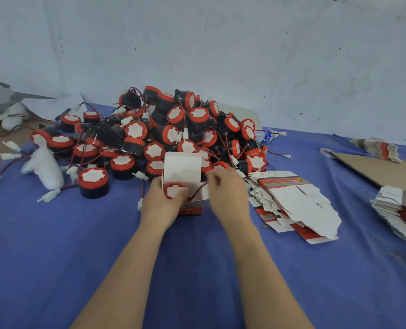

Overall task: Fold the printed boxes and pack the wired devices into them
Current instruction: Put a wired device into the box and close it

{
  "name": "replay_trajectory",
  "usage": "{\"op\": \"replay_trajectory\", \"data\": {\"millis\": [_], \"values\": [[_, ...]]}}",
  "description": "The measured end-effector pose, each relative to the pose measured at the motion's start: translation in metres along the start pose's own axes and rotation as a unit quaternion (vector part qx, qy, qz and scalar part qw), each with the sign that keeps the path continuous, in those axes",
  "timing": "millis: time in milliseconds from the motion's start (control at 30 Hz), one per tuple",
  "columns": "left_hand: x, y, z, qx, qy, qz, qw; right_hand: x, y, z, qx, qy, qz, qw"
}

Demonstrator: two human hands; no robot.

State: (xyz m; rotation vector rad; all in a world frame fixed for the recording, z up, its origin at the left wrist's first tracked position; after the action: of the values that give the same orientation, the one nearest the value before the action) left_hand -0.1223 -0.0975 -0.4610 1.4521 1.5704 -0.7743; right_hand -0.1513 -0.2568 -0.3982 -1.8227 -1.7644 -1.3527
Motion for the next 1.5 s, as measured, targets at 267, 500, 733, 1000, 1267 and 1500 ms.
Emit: {"op": "replay_trajectory", "data": {"millis": [267, 500, 733, 1000, 1267, 1500], "values": [[0.001, 0.002, 0.001, -0.021, 0.031, -0.013, 0.999, -0.028, 0.020, -0.010, 0.083, -0.134, 0.113, 0.981], [0.000, 0.001, 0.003, -0.021, 0.043, -0.005, 0.999, 0.022, 0.005, 0.012, -0.028, 0.069, -0.096, 0.993], [0.000, 0.002, 0.002, -0.025, 0.043, -0.010, 0.999, -0.001, 0.009, 0.006, -0.090, 0.200, 0.008, 0.976], [0.000, 0.001, 0.003, -0.016, 0.039, -0.010, 0.999, -0.019, 0.011, -0.012, -0.114, 0.227, 0.057, 0.966], [-0.003, 0.000, 0.002, -0.018, 0.056, -0.005, 0.998, 0.008, 0.009, -0.016, -0.103, 0.026, -0.060, 0.993], [-0.005, -0.001, 0.002, -0.010, 0.063, 0.000, 0.998, 0.021, -0.001, 0.008, 0.057, 0.122, -0.034, 0.990]]}}
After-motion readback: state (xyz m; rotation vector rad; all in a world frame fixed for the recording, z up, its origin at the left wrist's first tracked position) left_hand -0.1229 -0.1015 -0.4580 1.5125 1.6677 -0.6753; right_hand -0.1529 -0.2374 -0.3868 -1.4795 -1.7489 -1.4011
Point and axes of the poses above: each hand's wrist, its own y-axis towards the middle knuckle, its own z-axis out of the palm, x = y × z, the point moved 8 cm from there along y, towards the middle knuckle, and after that the axes turned 14 degrees about y, right-handed, at the moved point
